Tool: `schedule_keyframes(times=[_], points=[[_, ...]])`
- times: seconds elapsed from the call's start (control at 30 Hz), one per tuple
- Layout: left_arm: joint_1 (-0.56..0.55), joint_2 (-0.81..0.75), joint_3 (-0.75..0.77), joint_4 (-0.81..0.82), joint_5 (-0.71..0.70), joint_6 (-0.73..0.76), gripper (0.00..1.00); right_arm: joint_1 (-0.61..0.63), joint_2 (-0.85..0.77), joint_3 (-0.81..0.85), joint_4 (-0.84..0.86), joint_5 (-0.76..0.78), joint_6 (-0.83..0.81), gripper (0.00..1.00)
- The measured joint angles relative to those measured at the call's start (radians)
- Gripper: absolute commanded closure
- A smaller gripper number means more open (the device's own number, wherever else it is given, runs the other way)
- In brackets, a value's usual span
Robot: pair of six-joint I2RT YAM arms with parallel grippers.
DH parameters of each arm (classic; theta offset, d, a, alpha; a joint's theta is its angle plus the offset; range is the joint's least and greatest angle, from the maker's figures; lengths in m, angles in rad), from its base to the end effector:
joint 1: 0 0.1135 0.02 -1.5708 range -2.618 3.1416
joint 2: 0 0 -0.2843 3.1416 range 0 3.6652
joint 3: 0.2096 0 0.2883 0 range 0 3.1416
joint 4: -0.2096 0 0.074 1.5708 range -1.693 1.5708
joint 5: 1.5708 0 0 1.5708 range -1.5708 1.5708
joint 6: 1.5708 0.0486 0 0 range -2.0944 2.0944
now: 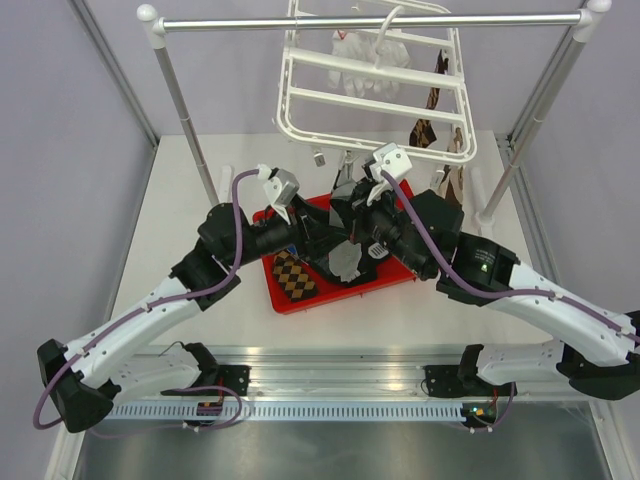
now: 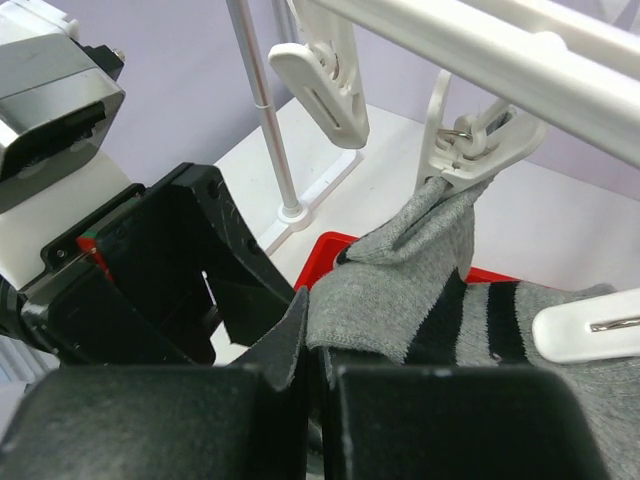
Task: Remove the socks clipped to the hanger
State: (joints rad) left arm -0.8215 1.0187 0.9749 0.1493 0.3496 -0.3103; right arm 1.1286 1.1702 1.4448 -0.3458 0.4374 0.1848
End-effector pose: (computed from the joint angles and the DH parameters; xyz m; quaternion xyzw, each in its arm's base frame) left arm 0.1746 -0.2121 0.4157 0.2916 0.6046 -0.4907 0.5556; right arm 0.1393 0.2461 0.5011 -0.1930 0.7035 0.2804 0.6238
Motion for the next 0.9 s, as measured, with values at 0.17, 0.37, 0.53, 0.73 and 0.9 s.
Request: schedule_keyframes(times=[0.17,0.37,0.53,0.73,0.9], points=[[0.000,0.000,0.000,0.007,0.006,-0.016,0.60,0.000,0.016,0.005,0.000,0.006,0.002,0.99],[-0.001,-0.002,0.000,0.001,0.015,-0.037,0.97,0.000,0.022,0.005,-0.007,0.025,0.002,0.99],[-0.001,-0.005,0.000,-0.018,-0.015,-0.042,0.98,0.000,0.022,0.005,-0.007,0.034,0.003,0.89],[0.002,0.003,0.018,-0.076,-0.119,-0.059,0.98,0.000,0.002,-0.015,-0.006,0.043,0.016,0.31],[0.018,0.033,0.043,-0.111,-0.185,-0.076,0.98,0.000,-0.098,-0.113,-0.005,0.061,0.022,0.23]])
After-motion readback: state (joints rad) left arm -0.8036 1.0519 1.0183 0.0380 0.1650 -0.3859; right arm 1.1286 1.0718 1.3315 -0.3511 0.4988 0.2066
